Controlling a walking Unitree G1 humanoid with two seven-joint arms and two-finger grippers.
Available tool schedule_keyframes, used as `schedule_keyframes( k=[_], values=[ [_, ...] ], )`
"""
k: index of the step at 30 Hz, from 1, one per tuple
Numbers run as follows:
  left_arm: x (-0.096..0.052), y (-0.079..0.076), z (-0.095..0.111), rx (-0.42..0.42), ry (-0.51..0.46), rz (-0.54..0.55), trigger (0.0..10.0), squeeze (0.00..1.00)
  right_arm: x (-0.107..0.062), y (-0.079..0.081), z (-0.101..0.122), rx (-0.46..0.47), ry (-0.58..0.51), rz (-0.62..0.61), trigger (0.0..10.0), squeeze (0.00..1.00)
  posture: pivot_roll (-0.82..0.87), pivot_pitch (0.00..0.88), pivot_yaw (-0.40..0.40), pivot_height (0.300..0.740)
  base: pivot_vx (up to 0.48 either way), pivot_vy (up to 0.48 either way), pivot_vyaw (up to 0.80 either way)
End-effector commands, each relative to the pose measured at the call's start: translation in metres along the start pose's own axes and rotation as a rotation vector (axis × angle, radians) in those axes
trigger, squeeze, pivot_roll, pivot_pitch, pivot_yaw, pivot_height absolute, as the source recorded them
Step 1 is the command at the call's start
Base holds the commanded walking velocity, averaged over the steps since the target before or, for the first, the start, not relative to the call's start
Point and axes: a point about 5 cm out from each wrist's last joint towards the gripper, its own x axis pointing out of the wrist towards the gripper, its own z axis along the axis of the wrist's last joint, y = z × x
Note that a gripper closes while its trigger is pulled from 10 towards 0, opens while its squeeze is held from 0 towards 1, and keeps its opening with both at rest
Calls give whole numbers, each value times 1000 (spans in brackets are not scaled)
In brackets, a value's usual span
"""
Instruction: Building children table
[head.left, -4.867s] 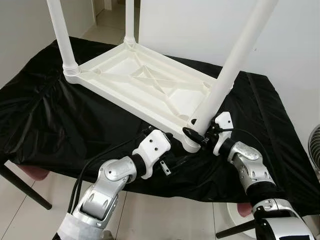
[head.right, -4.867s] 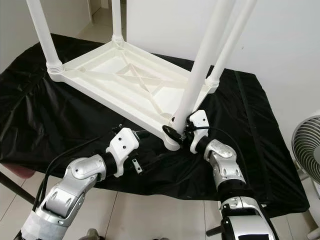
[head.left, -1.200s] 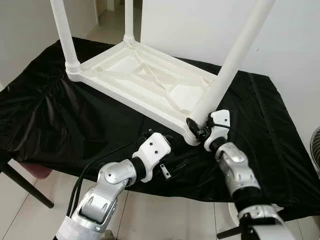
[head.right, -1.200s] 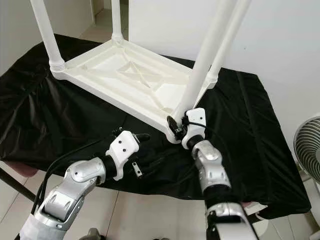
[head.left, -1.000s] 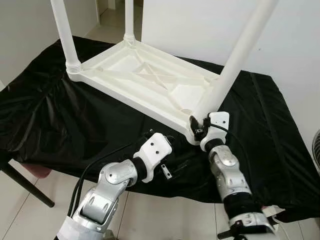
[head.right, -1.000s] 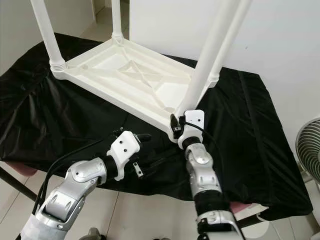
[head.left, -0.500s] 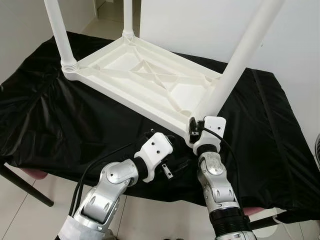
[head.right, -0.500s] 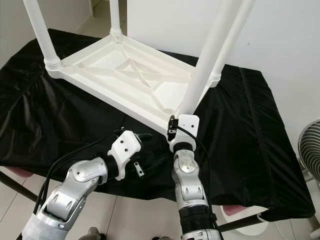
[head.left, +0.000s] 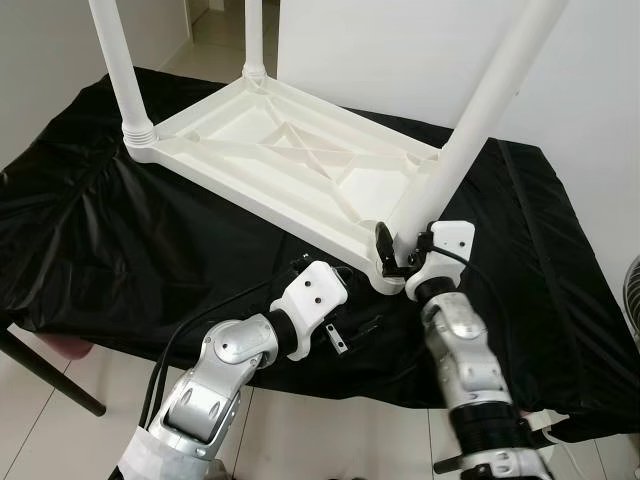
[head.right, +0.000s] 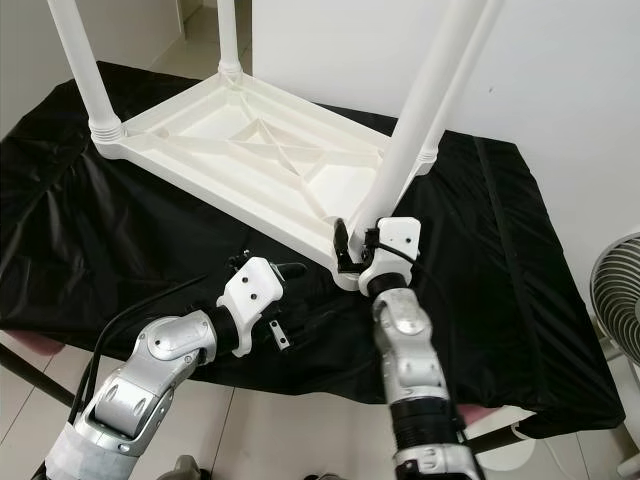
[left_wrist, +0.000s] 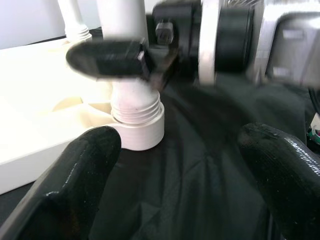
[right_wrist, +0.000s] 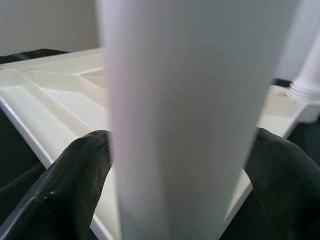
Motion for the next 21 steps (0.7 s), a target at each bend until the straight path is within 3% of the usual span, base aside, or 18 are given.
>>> schedule_keyframes(
  k=[1,3,4,12,21],
  values=[
    [1,-1,-3,-10,4,18,10000,0,-1,-7,-1,16,19,81,10000,1000,144,59,-108,740,0,0,0],
    [1,-1,-3,-9,5,17,10000,0,-1,-12,-1,15,40,151,10000,1000,145,55,-108,740,0,0,0],
    [1,-1,-3,-8,5,16,10000,0,-2,-15,-2,2,60,223,10000,0,145,53,-107,740,0,0,0],
    [2,0,-2,-1,3,9,10000,0,1,-21,-14,-12,137,434,10000,0,149,39,-100,740,0,0,0],
    [2,2,-1,4,4,14,10000,0,12,-21,-29,-50,197,474,10000,0,174,27,-108,740,0,0,0]
  ],
)
